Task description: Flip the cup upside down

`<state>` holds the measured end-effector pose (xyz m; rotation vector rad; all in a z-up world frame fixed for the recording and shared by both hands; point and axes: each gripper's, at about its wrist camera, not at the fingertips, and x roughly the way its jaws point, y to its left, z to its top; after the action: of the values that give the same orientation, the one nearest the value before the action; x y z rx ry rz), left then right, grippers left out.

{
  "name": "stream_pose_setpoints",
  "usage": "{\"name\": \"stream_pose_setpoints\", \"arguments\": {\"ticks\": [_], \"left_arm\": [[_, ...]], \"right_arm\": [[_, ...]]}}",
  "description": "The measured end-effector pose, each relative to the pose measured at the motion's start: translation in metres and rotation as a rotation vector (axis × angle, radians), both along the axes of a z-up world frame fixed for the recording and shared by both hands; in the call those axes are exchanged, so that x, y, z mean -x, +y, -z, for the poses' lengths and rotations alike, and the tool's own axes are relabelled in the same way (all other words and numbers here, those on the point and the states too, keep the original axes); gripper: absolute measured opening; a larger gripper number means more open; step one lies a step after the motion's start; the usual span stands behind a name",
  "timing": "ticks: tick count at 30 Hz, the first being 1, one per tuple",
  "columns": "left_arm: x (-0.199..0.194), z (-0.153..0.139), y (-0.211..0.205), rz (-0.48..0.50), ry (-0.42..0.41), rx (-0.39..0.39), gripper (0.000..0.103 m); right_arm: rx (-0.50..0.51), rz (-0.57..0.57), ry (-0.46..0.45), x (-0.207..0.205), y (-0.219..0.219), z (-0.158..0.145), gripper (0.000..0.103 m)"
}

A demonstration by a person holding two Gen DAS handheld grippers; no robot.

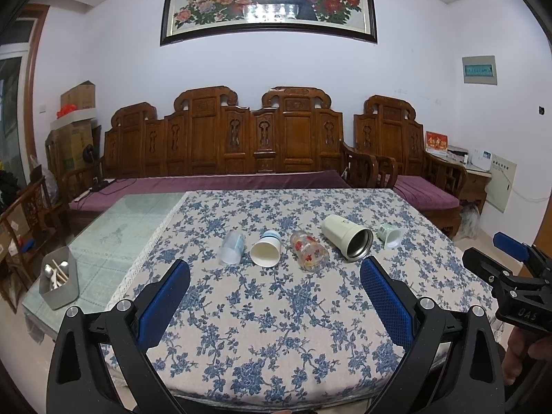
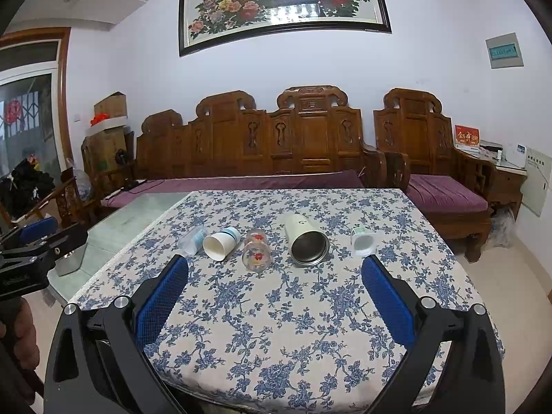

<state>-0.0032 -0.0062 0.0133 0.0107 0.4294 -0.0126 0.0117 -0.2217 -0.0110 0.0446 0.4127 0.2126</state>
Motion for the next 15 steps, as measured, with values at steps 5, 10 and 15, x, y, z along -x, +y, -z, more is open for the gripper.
{"name": "stream_pose_setpoints", "arguments": {"ticks": [5, 10, 15], "left_arm": [[-0.0027, 0.0056, 0.0020, 0.000, 0.005, 0.001, 0.095], [-0.0024, 0.0068, 0.0022, -0.001, 0.005, 0.001, 0.095], [-0.0025, 0.0068, 0.0024, 0.000, 0.004, 0.002, 0.095]], "right_arm": [[0.000, 0.001, 0.000, -0.0001, -0.0003, 0.0000, 0.101], [0.001, 0.001, 0.002, -0.0004, 0.0012, 0.0010, 0.101], [0.001, 0.000, 0.003, -0.0007, 0.0008, 0.0011, 0.101]]}}
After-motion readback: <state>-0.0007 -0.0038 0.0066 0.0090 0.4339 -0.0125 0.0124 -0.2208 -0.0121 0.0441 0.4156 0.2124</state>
